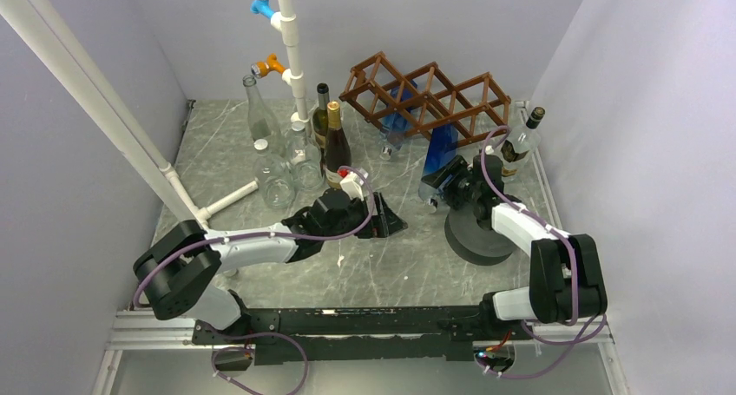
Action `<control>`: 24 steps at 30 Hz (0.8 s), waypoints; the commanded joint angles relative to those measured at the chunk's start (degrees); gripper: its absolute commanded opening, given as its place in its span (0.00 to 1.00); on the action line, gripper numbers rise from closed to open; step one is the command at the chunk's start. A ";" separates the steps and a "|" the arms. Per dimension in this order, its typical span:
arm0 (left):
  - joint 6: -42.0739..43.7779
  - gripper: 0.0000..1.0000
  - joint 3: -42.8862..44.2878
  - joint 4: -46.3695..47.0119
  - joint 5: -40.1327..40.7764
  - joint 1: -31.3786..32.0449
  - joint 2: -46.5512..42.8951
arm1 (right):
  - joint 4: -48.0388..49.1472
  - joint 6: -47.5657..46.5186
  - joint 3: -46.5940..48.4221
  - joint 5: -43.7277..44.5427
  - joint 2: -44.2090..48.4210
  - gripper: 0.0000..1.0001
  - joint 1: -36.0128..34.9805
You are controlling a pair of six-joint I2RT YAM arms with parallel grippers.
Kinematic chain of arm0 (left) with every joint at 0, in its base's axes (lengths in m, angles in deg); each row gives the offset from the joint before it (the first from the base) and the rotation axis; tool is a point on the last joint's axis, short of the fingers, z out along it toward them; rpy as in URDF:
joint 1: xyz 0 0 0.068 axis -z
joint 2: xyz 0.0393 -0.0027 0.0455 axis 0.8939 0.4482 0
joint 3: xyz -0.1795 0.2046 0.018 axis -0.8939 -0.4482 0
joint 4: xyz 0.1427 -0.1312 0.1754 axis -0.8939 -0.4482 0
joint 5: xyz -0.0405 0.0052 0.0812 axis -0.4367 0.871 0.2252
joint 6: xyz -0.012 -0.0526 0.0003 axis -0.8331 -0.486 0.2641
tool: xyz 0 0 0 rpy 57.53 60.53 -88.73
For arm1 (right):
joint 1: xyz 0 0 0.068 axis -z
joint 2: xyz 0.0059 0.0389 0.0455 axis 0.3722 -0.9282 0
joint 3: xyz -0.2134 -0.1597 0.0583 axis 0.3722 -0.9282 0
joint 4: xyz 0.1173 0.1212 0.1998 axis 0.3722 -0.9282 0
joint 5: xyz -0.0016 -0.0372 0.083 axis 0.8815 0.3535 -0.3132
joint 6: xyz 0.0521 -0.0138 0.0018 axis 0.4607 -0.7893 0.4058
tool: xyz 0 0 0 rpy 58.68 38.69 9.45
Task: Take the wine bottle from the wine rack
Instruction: Place the wine bottle at the center of the board.
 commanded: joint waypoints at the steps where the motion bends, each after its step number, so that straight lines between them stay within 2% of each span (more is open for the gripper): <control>1: -1.03 0.99 2.73 3.77 1.08 0.44 1.54 | 4.72 1.29 0.24 -5.29 3.17 0.09 -2.02; 16: 5.23 0.98 6.45 1.93 3.15 0.58 6.92 | 5.37 2.92 -1.11 -6.41 2.97 0.09 -5.85; 24: 9.66 0.99 3.87 8.47 1.34 0.50 8.05 | 5.80 3.15 -1.56 -6.12 2.74 0.09 -7.35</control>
